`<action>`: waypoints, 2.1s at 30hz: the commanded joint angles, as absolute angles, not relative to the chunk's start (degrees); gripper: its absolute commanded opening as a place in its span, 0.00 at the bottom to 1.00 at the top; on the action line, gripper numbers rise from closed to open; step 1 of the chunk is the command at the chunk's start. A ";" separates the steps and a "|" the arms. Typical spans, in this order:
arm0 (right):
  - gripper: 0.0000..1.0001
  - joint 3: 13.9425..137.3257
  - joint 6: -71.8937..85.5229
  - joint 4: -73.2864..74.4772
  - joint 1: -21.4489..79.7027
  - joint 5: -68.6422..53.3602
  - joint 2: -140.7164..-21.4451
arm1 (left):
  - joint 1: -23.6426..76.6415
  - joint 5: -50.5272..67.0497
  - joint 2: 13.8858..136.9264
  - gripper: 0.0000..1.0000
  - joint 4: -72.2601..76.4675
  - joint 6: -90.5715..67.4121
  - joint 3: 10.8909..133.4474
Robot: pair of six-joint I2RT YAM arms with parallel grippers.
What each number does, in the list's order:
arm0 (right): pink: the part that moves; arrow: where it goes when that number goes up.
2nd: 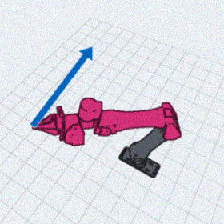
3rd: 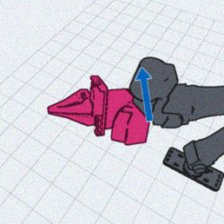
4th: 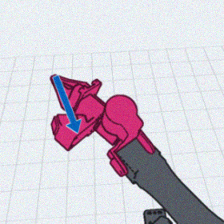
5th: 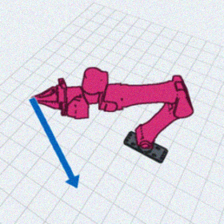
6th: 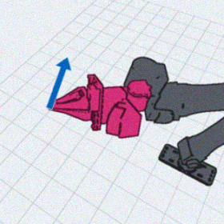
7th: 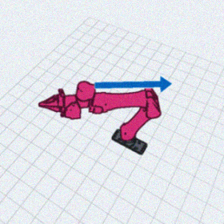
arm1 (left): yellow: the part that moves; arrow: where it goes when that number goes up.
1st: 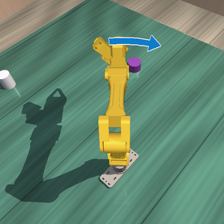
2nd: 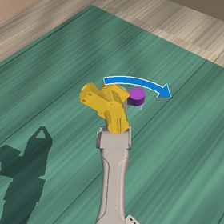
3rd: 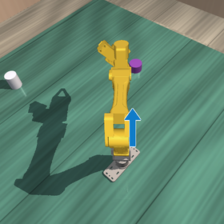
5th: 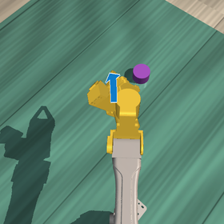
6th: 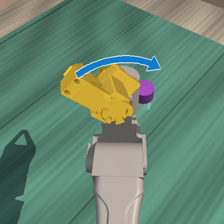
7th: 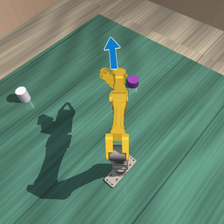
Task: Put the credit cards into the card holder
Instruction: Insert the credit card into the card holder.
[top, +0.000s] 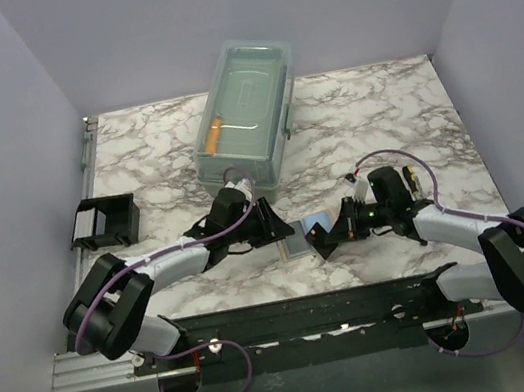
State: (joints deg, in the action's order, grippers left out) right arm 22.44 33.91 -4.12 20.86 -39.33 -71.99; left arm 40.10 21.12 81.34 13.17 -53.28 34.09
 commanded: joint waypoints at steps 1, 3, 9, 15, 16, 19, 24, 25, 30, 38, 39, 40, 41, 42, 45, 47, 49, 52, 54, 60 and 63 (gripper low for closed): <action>0.00 22.82 31.53 -5.39 20.27 -40.17 -72.25 | 41.59 15.73 84.71 0.46 11.54 -53.49 35.31; 0.00 22.93 31.55 -5.47 20.30 -40.06 -72.08 | 41.76 15.33 86.36 0.47 11.04 -54.10 35.45; 0.00 22.63 31.80 -7.29 20.21 -41.17 -74.62 | 42.31 12.50 90.08 0.47 6.25 -54.94 37.45; 0.00 22.68 31.83 -8.93 20.21 -42.31 -76.63 | 42.93 9.67 90.23 0.43 4.75 -55.45 37.52; 0.00 22.68 31.95 -9.28 20.21 -42.39 -76.78 | 43.04 9.40 90.45 0.43 4.47 -55.52 37.53; 0.00 22.46 32.83 -10.46 20.21 -41.85 -77.31 | 43.01 9.16 91.23 0.39 3.75 -55.72 37.55; 0.00 21.57 34.94 -15.26 20.21 -40.87 -79.81 | 43.20 9.07 92.18 0.34 3.60 -56.07 37.37; 0.00 21.54 35.20 -16.28 20.21 -40.75 -80.50 | 43.28 9.06 92.22 0.34 3.60 -56.15 37.40; 0.00 21.26 36.65 -21.79 20.21 -39.89 -83.10 | 43.58 9.23 92.41 0.31 3.65 -56.34 37.31; 0.00 20.78 38.40 -29.01 20.21 -37.93 -86.40 | 43.81 9.22 92.01 0.30 3.69 -56.78 36.50; 0.00 20.34 38.80 -30.39 20.21 -38.12 -87.00 | 43.90 9.30 92.10 0.30 3.67 -56.71 36.61; 0.00 20.12 39.06 -31.34 20.21 -38.10 -87.46 | 43.96 9.25 92.06 0.29 3.69 -56.71 36.62; 0.00 20.01 39.29 -32.21 20.21 -38.06 -87.99 | 44.02 9.23 92.07 0.29 3.75 -56.74 36.49; 0.00 19.85 39.67 -33.45 20.21 -38.32 -88.61 | 44.08 9.21 92.06 0.29 3.75 -56.81 36.48; 0.00 18.91 41.21 -37.87 20.21 -39.17 -90.25 | 44.19 9.31 92.22 0.28 3.78 -56.92 36.53; 0.00 18.06 42.74 -41.18 20.21 -39.76 -91.29 | 44.30 9.49 92.24 0.28 3.77 -56.92 36.60; 0.00 17.33 44.06 -43.49 20.21 -40.45 -92.25 | 44.38 9.34 92.05 0.28 3.78 -56.98 36.56; 0.00 15.57 45.85 -44.85 20.21 -39.69 -91.33 | 44.39 8.99 91.66 0.27 3.78 -57.13 36.28; 0.00 13.96 47.09 -45.88 20.21 -37.86 -90.33 | 44.40 8.80 91.45 0.27 3.77 -57.13 36.09; 0.00 11.60 49.69 -50.12 20.17 -35.77 -90.63 | 44.38 8.70 90.81 0.25 4.23 -57.81 35.38; 0.00 11.69 50.87 -54.01 20.21 -36.78 -93.14 | 44.39 9.40 90.88 0.25 4.87 -58.23 35.16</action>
State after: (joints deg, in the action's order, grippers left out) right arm 12.27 49.19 -48.18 20.51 -38.46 -90.48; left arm 43.27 10.48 90.13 6.74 -57.76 37.06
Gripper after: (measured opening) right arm 0.005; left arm 0.256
